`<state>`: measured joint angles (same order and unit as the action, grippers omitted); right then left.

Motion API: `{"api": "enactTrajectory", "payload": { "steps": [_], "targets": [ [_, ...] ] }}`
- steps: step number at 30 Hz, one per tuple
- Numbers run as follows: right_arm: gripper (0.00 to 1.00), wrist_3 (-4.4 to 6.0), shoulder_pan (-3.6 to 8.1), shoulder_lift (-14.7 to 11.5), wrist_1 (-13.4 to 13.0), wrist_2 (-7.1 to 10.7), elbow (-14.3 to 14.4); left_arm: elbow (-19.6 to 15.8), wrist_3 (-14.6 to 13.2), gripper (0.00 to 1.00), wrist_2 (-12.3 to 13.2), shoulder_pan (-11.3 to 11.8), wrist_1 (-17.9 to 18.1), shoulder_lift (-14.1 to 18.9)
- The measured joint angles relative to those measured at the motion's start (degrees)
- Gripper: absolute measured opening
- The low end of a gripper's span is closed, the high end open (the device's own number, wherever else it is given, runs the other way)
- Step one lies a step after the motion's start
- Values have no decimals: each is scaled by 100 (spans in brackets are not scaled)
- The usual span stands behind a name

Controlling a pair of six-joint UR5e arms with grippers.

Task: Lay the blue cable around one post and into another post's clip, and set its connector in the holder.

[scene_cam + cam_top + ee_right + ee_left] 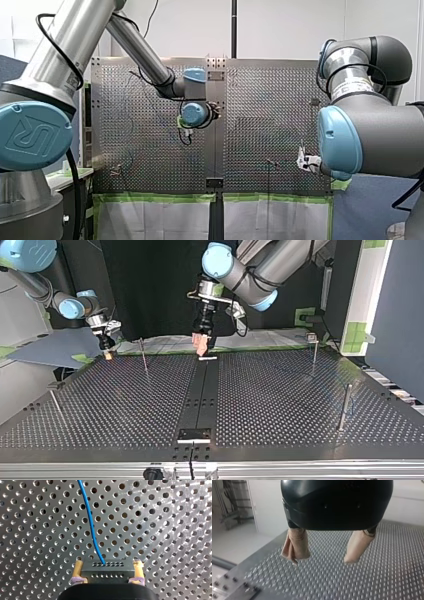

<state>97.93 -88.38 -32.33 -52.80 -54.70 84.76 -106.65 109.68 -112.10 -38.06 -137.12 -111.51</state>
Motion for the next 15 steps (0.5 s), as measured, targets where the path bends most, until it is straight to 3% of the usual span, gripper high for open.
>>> {"api": "enactTrajectory", "payload": {
  "steps": [4, 15],
  "targets": [
    [0, 0, -6, 1, 7, 2, -2, -185, 47, 100, -45, 173, -133, 186],
    [0, 31, -16, 9, -6, 2, -1, -750, 224, 100, 217, 735, -201, 750]
  ]
}}
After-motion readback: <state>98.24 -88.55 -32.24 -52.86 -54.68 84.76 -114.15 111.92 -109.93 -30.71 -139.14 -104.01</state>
